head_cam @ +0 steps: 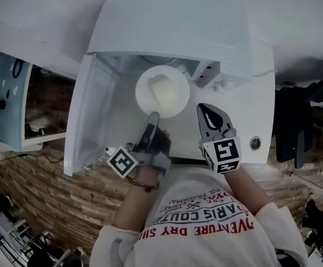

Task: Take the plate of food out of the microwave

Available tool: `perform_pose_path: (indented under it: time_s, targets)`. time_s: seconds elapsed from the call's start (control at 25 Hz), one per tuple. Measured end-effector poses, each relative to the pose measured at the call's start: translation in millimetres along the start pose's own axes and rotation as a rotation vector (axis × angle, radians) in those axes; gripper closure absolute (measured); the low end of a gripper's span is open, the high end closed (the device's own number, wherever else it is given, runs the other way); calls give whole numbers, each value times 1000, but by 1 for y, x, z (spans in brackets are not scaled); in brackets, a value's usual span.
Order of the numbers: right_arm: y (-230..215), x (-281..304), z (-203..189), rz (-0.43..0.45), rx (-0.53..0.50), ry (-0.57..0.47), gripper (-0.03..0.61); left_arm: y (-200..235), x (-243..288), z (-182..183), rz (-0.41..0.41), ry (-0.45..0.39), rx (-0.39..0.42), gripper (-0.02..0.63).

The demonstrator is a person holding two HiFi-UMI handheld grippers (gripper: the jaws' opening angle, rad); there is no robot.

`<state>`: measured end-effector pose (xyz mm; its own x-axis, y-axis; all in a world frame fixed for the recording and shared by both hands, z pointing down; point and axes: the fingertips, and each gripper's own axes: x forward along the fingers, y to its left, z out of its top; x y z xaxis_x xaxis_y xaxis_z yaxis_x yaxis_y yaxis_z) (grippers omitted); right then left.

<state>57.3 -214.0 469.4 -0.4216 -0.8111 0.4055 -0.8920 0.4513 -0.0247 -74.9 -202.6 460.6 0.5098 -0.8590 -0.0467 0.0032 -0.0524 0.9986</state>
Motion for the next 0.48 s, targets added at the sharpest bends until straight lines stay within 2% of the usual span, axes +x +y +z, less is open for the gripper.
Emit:
perform_pose_path:
  time_s: [0.48]
  targets:
    - [-4, -39, 63, -5, -30, -182, 575, -73, -20, -11, -105, -28, 86, 600]
